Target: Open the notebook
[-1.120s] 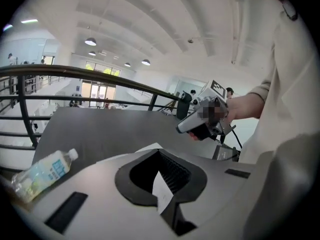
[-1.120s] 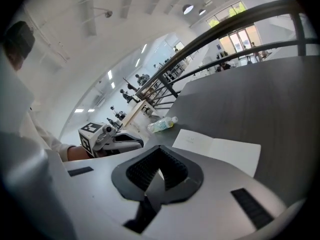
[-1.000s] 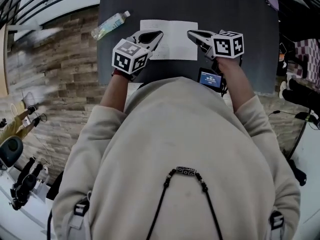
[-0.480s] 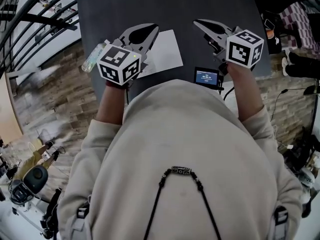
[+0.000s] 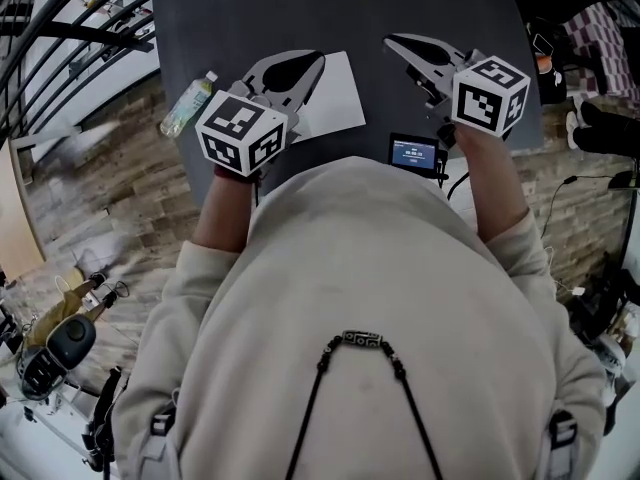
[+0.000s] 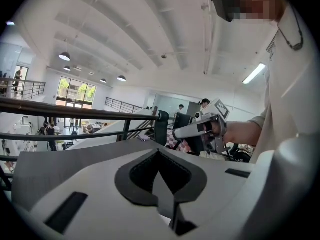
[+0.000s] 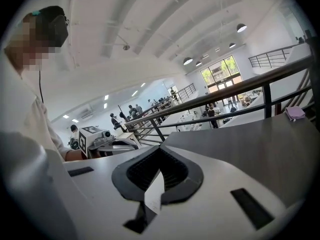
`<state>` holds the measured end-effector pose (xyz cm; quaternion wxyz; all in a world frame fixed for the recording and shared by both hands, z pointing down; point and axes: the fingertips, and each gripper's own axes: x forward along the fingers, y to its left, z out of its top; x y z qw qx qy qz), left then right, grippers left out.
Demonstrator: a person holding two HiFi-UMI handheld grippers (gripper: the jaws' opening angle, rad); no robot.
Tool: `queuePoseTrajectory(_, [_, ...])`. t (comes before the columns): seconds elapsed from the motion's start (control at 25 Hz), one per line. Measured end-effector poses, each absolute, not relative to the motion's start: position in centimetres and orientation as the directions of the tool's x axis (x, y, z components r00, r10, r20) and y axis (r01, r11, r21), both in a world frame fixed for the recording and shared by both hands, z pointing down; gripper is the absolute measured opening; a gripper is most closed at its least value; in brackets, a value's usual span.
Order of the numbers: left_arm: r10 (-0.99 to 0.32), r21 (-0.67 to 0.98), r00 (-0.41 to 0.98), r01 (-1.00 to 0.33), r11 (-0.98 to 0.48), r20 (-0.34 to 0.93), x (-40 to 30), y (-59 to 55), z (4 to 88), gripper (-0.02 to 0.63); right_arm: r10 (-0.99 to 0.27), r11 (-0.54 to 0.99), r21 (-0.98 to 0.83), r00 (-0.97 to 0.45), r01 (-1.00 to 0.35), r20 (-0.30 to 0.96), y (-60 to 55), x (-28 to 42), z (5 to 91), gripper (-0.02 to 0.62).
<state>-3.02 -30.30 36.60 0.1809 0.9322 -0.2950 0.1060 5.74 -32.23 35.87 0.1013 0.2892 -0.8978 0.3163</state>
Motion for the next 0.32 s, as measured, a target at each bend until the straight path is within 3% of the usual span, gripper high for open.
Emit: queuePoseTrajectory(0.32, [-0.506, 0.278, 0.804, -0.586, -0.761, 0.312, -3.4, -29.6, 37.3, 0.002, -0.425, 0.664, -0.489, -0.824, -0.565, 0.374, -31.8, 3.8, 35.8, 0.015])
